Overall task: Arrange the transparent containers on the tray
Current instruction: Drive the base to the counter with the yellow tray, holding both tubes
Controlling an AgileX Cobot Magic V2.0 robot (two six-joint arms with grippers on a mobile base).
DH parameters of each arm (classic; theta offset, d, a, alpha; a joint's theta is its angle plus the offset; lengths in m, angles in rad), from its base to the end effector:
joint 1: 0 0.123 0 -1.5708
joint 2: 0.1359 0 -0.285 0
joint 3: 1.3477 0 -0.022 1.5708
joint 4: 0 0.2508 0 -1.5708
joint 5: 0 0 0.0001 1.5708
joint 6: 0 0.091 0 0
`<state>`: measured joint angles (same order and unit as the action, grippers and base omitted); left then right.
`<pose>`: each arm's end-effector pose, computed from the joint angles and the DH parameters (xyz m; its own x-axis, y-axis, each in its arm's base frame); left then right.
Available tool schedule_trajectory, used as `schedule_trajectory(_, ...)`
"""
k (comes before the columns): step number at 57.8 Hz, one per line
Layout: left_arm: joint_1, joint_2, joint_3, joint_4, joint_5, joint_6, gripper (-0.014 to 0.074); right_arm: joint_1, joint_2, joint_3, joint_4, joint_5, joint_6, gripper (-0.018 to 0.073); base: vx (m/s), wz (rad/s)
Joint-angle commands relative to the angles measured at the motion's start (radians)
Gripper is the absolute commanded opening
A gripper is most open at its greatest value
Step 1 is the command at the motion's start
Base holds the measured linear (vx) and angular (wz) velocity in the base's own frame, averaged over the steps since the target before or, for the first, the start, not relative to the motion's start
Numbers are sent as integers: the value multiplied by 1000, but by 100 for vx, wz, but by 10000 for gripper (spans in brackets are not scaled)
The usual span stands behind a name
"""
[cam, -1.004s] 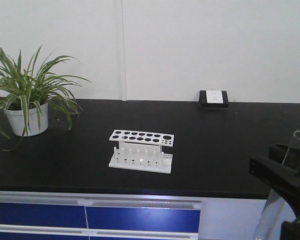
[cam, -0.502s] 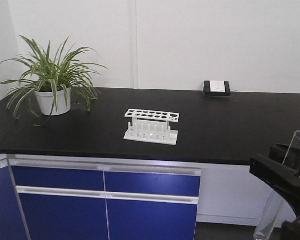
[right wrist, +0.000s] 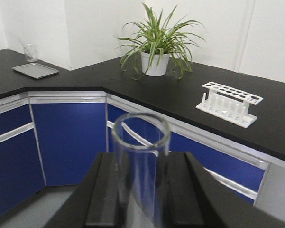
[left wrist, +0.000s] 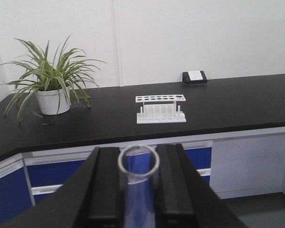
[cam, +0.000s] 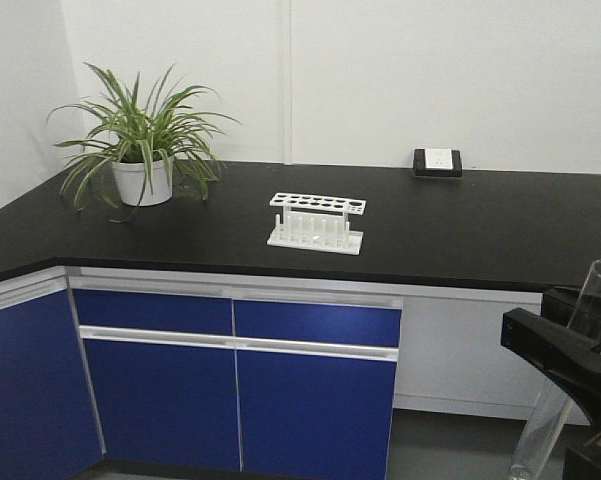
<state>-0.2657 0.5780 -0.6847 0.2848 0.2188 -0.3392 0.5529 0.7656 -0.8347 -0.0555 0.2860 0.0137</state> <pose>0.1146 -0.0254 0.3779 -0.0281 -0.0553 -0.9981 0.2019 0.9776 -0.0598 0.1350 0.0816 0.3955 -0.0894 -0.1016 -0.9908 -0.5158 0.8557 -0.0412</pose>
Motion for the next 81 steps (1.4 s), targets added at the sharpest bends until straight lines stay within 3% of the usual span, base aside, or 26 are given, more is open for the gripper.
schedule_trajectory(1, -4, 2, -38, 1, -82, -5, 128, -7, -7, -30, -4, -87, -6, 9, -28, 10)
schedule_trajectory(28, -4, 2, -38, 1, -82, -5, 128, -7, -7, -30, -4, -87, -6, 9, -24, 27)
schedule_trajectory(81, -4, 2, -38, 1, -82, -5, 128, -7, -8, -30, -5, -87, -6, 9, -10, 63)
